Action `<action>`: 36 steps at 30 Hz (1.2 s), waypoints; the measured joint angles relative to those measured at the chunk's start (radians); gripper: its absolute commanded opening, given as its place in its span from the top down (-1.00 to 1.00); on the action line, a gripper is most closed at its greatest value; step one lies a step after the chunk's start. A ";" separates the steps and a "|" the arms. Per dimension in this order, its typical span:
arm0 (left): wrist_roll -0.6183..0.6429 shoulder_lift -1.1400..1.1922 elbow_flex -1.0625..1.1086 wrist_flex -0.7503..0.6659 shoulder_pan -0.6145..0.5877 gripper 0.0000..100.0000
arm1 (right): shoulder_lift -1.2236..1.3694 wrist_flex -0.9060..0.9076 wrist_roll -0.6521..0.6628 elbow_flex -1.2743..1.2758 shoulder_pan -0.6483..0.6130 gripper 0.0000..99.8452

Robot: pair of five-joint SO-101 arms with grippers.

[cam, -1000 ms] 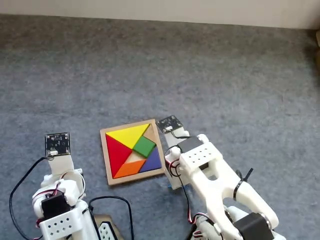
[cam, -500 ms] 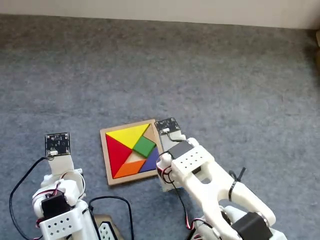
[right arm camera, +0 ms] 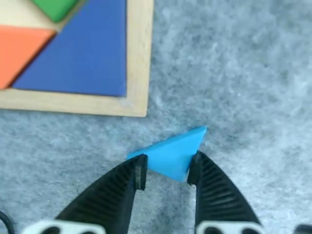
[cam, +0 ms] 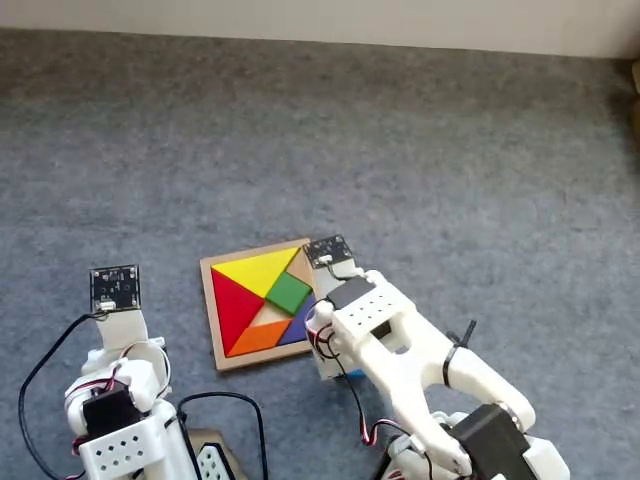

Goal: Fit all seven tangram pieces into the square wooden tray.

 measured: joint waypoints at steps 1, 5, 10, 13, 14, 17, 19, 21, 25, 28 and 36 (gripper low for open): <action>0.000 0.000 0.000 0.000 0.000 0.99 | 0.000 0.000 0.011 0.000 0.000 0.79; 0.000 0.000 0.000 0.000 0.000 0.99 | 0.003 0.000 0.152 -0.018 0.002 0.79; 0.000 0.000 0.000 0.000 0.000 0.99 | 0.041 0.021 0.325 -0.114 0.008 0.79; 0.000 0.000 0.000 0.000 0.000 0.99 | 0.052 0.077 0.431 -0.178 0.012 0.79; 0.000 0.000 0.000 0.000 0.000 0.99 | 0.052 0.101 0.462 -0.203 0.015 0.79; 0.000 0.000 0.000 0.000 0.000 0.99 | 0.052 0.207 0.508 -0.278 0.018 0.79; 0.000 0.000 0.000 0.000 0.000 0.99 | 0.052 0.282 0.509 -0.331 0.018 0.78; 0.000 0.000 0.000 0.000 0.000 0.99 | 0.038 0.321 0.473 -0.371 0.018 0.78; 0.000 0.000 0.000 0.000 0.000 0.99 | -0.029 0.305 0.315 -0.384 0.018 0.78; 0.000 0.000 0.000 0.000 0.000 0.99 | -0.044 0.250 0.147 -0.322 -0.017 0.78; 0.000 0.000 0.000 0.000 0.000 0.99 | -0.051 0.021 -0.034 -0.107 -0.041 0.78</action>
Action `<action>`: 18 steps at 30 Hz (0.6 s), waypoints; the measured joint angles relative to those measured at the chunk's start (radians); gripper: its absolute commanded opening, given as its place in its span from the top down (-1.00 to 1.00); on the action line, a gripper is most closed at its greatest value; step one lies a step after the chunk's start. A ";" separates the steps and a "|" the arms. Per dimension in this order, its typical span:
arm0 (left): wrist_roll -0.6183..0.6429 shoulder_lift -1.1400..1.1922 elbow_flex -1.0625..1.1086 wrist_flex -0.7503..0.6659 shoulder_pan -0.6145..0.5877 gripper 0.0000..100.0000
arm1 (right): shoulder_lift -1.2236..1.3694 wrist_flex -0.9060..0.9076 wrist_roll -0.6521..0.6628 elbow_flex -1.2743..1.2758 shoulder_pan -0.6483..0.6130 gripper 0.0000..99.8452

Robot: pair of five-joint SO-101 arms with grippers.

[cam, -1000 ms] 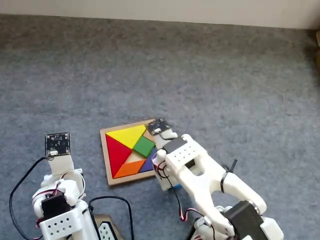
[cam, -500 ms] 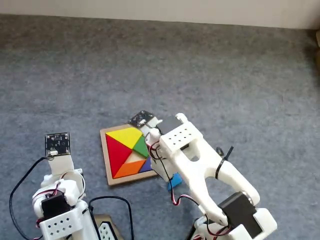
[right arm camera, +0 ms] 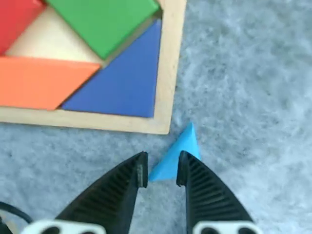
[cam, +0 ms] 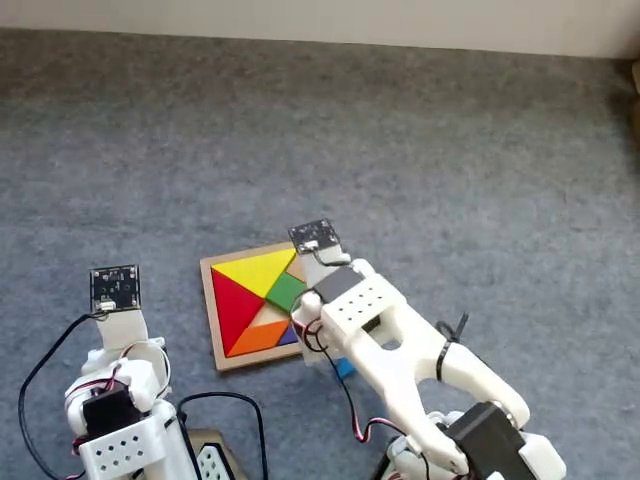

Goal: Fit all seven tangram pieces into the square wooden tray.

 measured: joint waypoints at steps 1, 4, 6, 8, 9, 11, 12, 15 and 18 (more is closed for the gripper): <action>0.000 0.000 0.000 0.000 0.000 0.99 | 0.000 -0.011 -0.002 0.006 0.011 0.77; 0.000 0.000 0.000 0.000 0.000 0.99 | 0.000 -0.023 -0.003 0.006 0.066 0.66; 0.000 0.000 0.000 0.000 0.000 0.99 | 0.000 -0.026 -0.003 0.012 0.095 0.60; 0.000 0.000 0.000 0.000 0.000 0.99 | 0.000 -0.026 -0.003 0.015 0.104 0.60; 0.000 0.000 0.000 0.000 0.000 0.99 | 0.000 -0.028 -0.003 0.020 0.104 0.60; 0.000 0.000 0.000 0.000 0.000 0.99 | 0.000 -0.031 -0.003 0.021 0.103 0.60; 0.000 0.000 0.000 0.000 0.000 0.99 | 0.000 -0.032 -0.003 0.021 0.103 0.60; 0.000 0.000 0.000 0.000 0.000 0.99 | 0.038 -0.046 -0.003 0.021 0.101 0.60; 0.000 0.000 0.000 0.000 0.000 0.99 | 0.118 -0.060 -0.003 0.021 0.086 0.60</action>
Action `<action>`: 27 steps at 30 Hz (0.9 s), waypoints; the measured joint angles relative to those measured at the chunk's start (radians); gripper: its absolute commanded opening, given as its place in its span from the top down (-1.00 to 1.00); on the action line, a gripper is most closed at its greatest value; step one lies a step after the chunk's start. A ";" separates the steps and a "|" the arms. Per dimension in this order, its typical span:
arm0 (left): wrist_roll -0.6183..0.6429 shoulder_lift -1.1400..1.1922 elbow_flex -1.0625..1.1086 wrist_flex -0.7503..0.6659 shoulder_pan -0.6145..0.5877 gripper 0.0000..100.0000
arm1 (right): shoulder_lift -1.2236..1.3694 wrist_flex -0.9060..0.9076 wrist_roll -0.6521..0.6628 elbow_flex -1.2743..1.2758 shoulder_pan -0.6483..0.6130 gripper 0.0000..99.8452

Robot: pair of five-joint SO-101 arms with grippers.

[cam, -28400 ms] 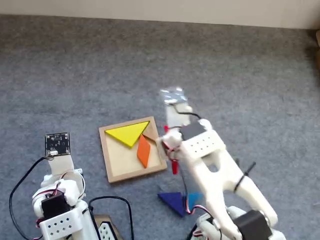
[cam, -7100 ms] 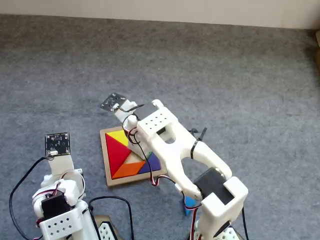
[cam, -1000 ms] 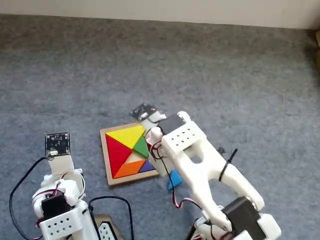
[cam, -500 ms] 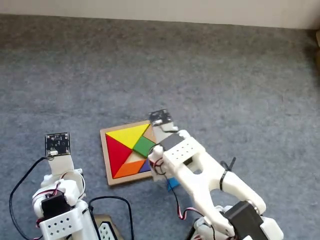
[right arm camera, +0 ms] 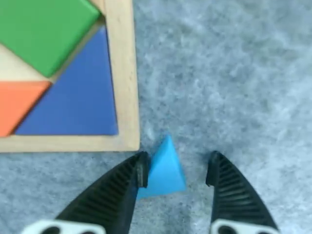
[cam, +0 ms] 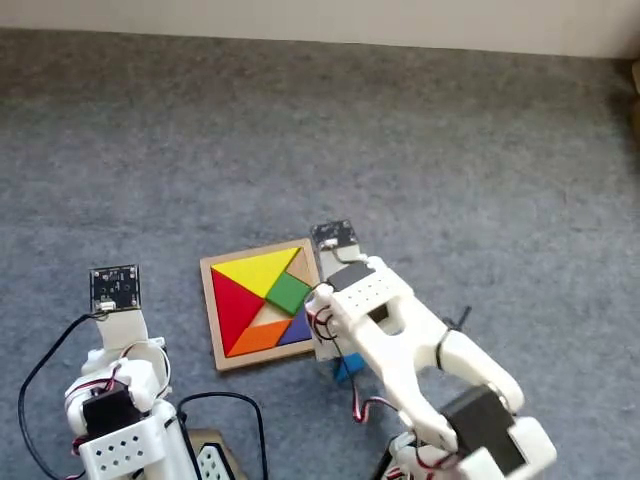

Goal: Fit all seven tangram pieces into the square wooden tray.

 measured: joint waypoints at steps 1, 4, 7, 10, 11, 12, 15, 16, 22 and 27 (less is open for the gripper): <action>0.000 0.000 0.000 0.000 0.000 0.99 | 0.020 0.000 0.000 -0.005 -0.002 0.60; 0.000 0.000 0.000 0.000 0.000 0.99 | 0.034 0.000 0.000 -0.011 -0.005 0.60; 0.000 0.000 0.000 0.000 0.000 0.99 | 0.034 0.026 -0.017 -0.015 -0.005 0.60; 0.000 0.000 0.000 0.000 0.000 0.99 | 0.035 0.075 -0.069 -0.015 -0.008 0.60; 0.000 0.000 0.000 0.000 0.000 0.99 | 0.035 0.086 -0.078 -0.017 -0.008 0.60; 0.000 0.000 0.000 0.000 0.000 0.99 | 0.037 0.097 -0.084 -0.025 -0.008 0.60; 0.000 0.000 0.000 0.000 0.000 0.99 | 0.025 0.109 -0.107 -0.025 -0.008 0.60; 0.000 0.000 0.000 0.000 0.000 0.99 | 0.014 0.110 -0.120 -0.025 -0.008 0.60; 0.000 0.000 0.000 0.000 0.000 0.99 | -0.023 0.098 -0.143 0.011 -0.051 0.60; 0.000 0.000 0.000 0.000 0.000 0.99 | -0.044 0.026 -0.143 0.084 -0.072 0.60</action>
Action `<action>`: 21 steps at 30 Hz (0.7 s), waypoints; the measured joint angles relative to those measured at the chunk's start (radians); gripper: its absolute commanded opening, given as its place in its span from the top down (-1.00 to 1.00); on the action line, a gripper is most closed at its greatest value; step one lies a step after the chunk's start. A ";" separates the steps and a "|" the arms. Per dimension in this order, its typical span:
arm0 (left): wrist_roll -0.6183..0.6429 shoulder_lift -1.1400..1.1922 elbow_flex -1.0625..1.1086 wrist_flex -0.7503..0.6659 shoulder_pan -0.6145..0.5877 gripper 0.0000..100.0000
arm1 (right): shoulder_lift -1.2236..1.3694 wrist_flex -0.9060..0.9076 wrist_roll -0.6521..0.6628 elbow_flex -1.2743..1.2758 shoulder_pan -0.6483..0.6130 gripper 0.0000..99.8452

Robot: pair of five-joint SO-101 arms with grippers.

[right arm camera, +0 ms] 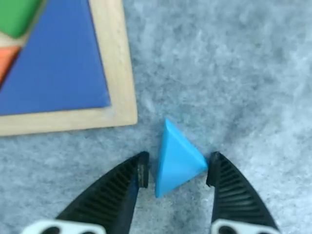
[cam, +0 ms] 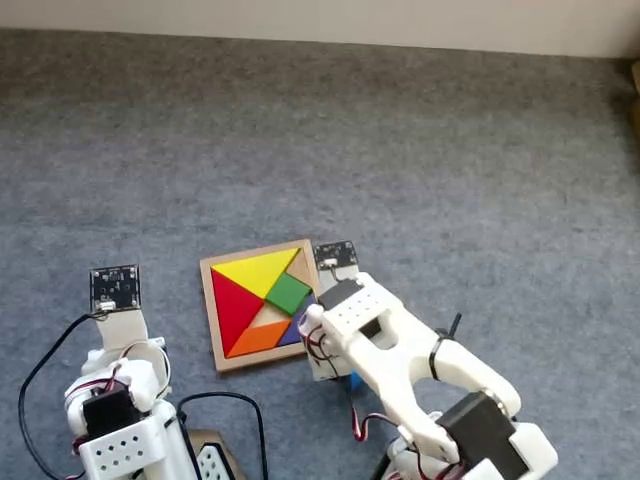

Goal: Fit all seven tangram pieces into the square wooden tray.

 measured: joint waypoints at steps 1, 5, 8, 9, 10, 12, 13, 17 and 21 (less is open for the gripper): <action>0.000 0.000 0.000 0.000 0.000 0.99 | -0.005 -0.006 0.000 0.008 -0.002 0.60; 0.000 0.000 0.000 0.000 0.000 0.99 | -0.021 -0.017 0.000 0.026 -0.002 0.70; 0.000 0.000 0.000 0.000 0.000 0.99 | -0.023 -0.015 0.000 0.026 -0.002 0.73; 0.000 0.000 0.000 0.000 0.000 0.99 | -0.023 -0.014 0.000 0.026 0.000 0.73; 0.000 0.000 0.000 0.000 0.000 0.99 | -0.023 -0.014 0.000 0.026 0.002 0.74; 0.000 0.000 0.000 0.000 0.000 0.99 | -0.023 -0.014 0.000 0.026 0.014 0.74; 0.000 0.000 0.000 0.000 0.000 0.99 | -0.023 -0.014 0.009 0.026 0.020 0.75; 0.000 0.000 0.000 0.000 0.000 0.99 | -0.028 -0.011 0.092 0.032 0.037 0.92; 0.000 0.000 0.000 0.000 0.000 0.99 | -0.068 0.006 0.210 0.041 0.068 0.97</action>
